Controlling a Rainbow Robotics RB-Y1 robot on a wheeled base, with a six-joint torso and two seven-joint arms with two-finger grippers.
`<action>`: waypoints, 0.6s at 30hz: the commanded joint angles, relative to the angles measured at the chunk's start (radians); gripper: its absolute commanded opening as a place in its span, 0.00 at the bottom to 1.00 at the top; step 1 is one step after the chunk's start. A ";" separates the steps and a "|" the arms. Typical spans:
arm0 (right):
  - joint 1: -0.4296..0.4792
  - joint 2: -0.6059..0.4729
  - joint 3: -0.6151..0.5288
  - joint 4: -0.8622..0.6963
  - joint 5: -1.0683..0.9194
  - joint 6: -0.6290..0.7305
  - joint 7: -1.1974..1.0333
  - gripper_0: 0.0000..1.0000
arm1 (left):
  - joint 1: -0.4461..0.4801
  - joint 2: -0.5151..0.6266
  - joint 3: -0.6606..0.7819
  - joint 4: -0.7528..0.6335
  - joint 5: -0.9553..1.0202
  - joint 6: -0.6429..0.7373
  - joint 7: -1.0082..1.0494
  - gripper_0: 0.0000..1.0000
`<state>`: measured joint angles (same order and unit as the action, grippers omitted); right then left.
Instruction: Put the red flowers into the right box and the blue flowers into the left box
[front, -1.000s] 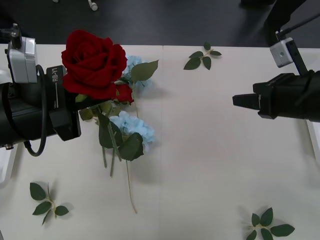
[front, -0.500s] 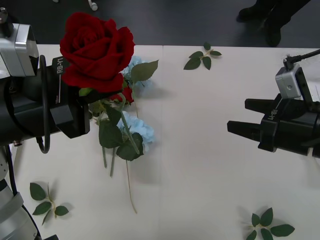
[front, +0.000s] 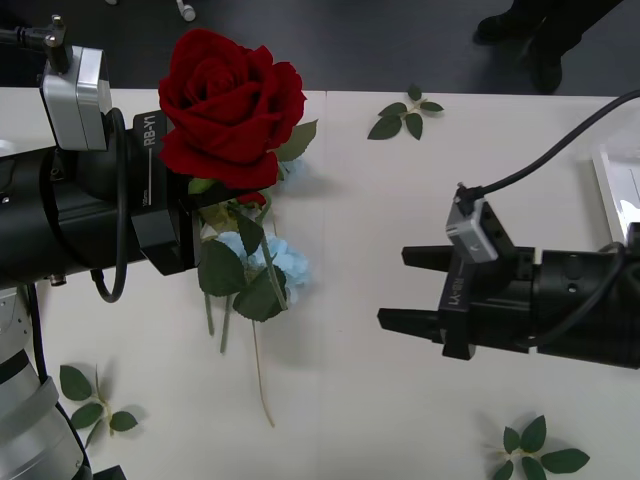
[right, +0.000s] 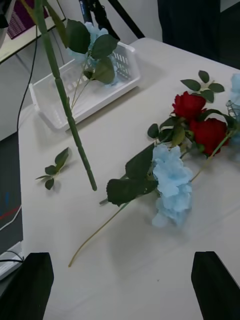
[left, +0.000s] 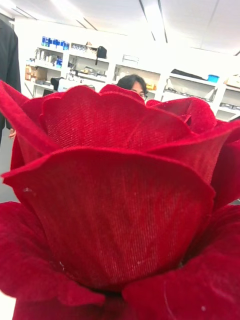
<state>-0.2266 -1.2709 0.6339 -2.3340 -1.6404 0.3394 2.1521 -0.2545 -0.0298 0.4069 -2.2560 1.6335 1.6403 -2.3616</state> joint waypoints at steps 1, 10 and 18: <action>-0.082 0.041 0.095 0.038 -0.007 -0.068 0.094 0.81 | -0.020 0.012 0.004 -0.010 0.002 0.000 -0.018 0.00; -0.241 0.133 0.306 0.104 -0.016 -0.204 0.157 0.81 | -0.020 0.012 0.004 -0.010 0.002 0.000 -0.018 0.00; -0.326 0.200 0.414 0.117 -0.013 -0.324 0.164 0.81 | -0.020 0.012 0.004 -0.010 0.002 0.000 -0.018 0.00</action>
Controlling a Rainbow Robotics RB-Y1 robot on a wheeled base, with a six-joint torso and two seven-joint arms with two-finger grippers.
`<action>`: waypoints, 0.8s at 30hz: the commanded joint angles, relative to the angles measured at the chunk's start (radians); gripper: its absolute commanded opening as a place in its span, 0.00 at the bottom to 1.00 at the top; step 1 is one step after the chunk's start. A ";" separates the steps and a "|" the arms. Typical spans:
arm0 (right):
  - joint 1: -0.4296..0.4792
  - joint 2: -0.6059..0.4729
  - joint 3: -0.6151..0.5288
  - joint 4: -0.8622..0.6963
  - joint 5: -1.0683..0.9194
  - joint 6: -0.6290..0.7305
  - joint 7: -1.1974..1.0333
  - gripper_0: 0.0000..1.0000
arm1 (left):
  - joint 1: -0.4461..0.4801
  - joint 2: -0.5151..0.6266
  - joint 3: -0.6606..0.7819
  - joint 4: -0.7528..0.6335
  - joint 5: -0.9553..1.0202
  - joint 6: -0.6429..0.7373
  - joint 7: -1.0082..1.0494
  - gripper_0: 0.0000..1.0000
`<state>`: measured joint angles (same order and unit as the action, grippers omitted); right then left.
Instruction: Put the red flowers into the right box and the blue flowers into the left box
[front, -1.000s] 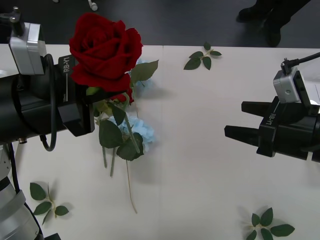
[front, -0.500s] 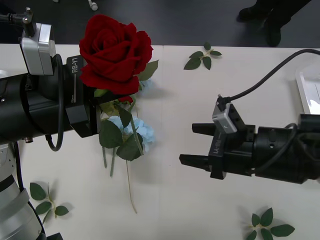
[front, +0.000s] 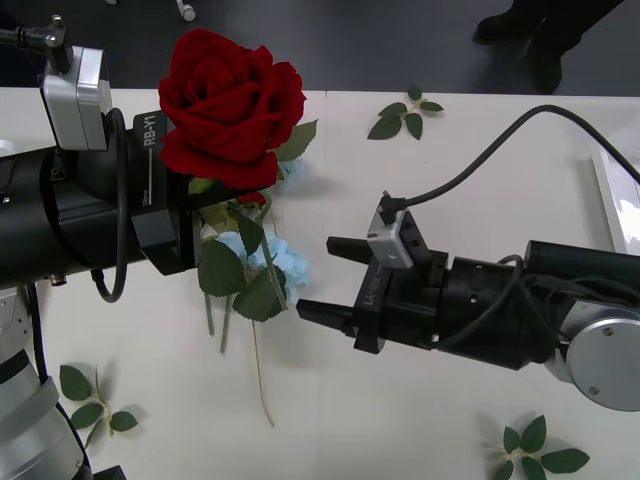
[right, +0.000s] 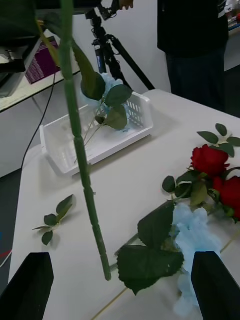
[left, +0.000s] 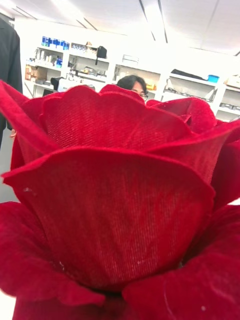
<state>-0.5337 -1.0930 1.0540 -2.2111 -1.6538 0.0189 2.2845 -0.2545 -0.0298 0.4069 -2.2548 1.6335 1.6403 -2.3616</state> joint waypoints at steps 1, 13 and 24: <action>-0.020 0.028 -0.003 -0.004 0.000 -0.004 0.033 0.81 | -0.020 0.012 0.004 -0.011 0.002 0.000 -0.018 0.00; -0.049 0.139 -0.003 0.047 0.000 -0.005 0.038 0.81 | -0.020 0.012 0.004 -0.011 0.002 0.000 -0.018 0.00; -0.144 0.222 0.124 0.151 0.002 -0.109 0.038 0.81 | -0.020 0.012 0.004 -0.011 0.002 0.000 -0.018 0.00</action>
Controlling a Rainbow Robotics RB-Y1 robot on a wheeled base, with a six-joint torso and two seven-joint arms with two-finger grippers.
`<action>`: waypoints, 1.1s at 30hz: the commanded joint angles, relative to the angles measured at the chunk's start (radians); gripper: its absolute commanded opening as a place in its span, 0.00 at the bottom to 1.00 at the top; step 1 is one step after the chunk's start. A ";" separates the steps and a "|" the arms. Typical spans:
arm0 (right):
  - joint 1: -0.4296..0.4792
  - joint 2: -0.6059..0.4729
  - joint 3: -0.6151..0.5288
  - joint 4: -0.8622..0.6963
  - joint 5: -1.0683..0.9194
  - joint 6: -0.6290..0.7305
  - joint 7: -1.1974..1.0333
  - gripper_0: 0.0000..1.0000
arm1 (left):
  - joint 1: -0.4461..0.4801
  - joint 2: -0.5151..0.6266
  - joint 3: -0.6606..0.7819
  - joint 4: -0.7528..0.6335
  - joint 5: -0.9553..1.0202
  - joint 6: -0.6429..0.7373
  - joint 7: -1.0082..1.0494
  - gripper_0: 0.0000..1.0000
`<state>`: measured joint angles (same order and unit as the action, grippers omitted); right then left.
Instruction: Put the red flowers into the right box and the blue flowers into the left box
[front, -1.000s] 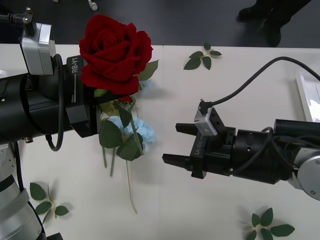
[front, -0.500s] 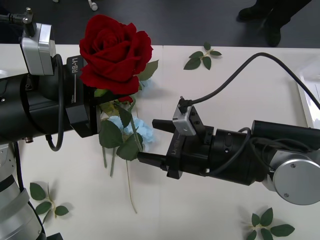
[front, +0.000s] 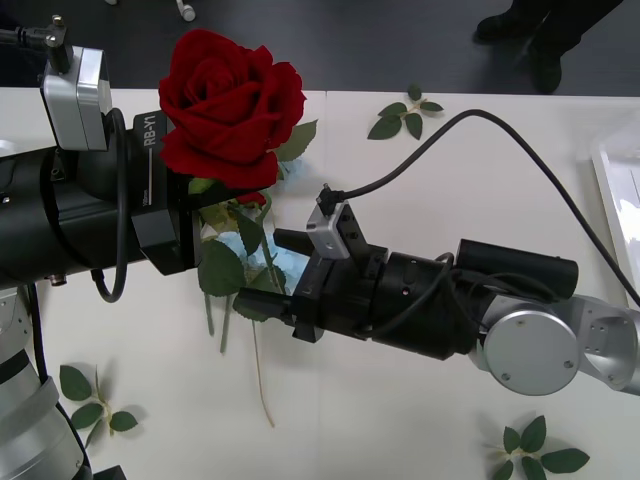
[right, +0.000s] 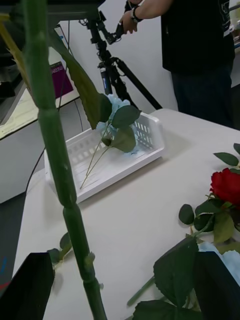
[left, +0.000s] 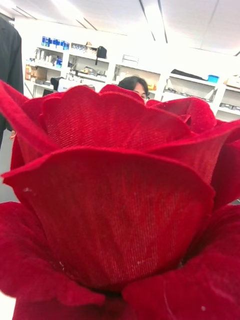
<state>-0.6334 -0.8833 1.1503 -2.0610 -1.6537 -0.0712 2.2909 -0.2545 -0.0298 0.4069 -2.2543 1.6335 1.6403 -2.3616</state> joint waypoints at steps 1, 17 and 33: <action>-0.045 0.014 0.028 0.004 0.002 -0.019 0.032 0.81 | -0.020 0.012 0.004 -0.011 0.002 0.000 -0.018 0.00; -0.045 0.012 0.028 0.004 -0.015 -0.036 0.024 0.00 | -0.020 0.012 0.004 -0.011 0.002 0.000 -0.018 0.00; -0.045 0.006 0.028 0.004 -0.029 -0.061 0.015 0.00 | -0.020 0.012 0.004 -0.011 0.002 0.000 -0.018 1.00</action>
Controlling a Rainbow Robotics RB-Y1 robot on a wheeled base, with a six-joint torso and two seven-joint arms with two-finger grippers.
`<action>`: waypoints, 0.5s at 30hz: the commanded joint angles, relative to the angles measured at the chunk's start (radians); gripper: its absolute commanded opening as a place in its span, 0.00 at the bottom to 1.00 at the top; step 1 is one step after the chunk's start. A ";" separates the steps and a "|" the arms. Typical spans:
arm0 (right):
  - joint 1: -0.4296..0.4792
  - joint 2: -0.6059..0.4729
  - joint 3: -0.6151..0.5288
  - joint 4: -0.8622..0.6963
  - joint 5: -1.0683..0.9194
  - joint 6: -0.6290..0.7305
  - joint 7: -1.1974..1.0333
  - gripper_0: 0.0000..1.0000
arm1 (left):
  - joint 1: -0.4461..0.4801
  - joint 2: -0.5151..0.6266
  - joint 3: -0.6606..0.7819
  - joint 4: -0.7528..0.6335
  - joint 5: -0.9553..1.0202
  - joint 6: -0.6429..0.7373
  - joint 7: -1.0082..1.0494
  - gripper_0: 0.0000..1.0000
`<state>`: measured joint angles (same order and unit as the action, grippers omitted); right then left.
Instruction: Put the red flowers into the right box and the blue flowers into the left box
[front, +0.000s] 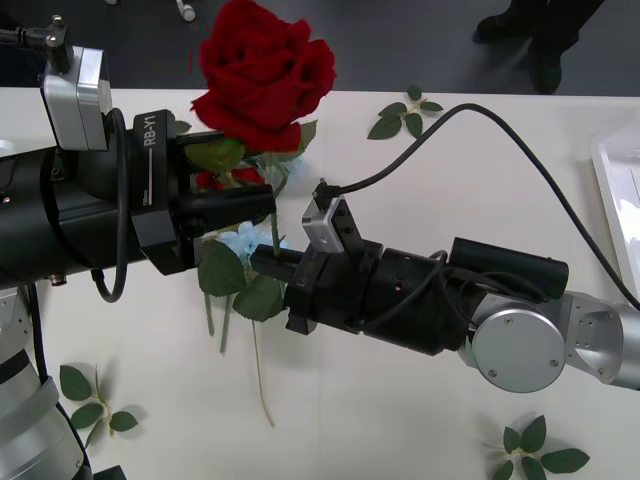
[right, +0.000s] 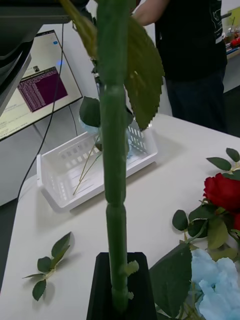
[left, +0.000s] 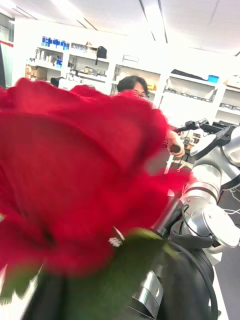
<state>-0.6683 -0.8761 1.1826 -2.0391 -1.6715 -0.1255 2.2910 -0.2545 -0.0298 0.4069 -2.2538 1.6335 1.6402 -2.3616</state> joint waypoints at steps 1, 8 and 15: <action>-0.010 -0.001 -0.005 -0.018 -0.013 -0.006 0.013 0.00 | -0.020 0.012 0.004 -0.012 0.002 0.000 -0.018 1.00; -0.010 -0.018 -0.005 -0.020 -0.024 -0.006 0.002 0.00 | -0.020 0.012 0.004 -0.012 0.002 0.000 -0.018 1.00; -0.010 -0.115 -0.046 -0.062 -0.048 0.003 -0.019 0.00 | 0.006 0.012 0.000 0.011 -0.017 0.009 -0.016 1.00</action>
<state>-0.6683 -0.9291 1.1788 -2.0470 -1.7045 -0.1255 2.2903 -0.2541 -0.0298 0.4069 -2.2524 1.6330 1.6403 -2.3616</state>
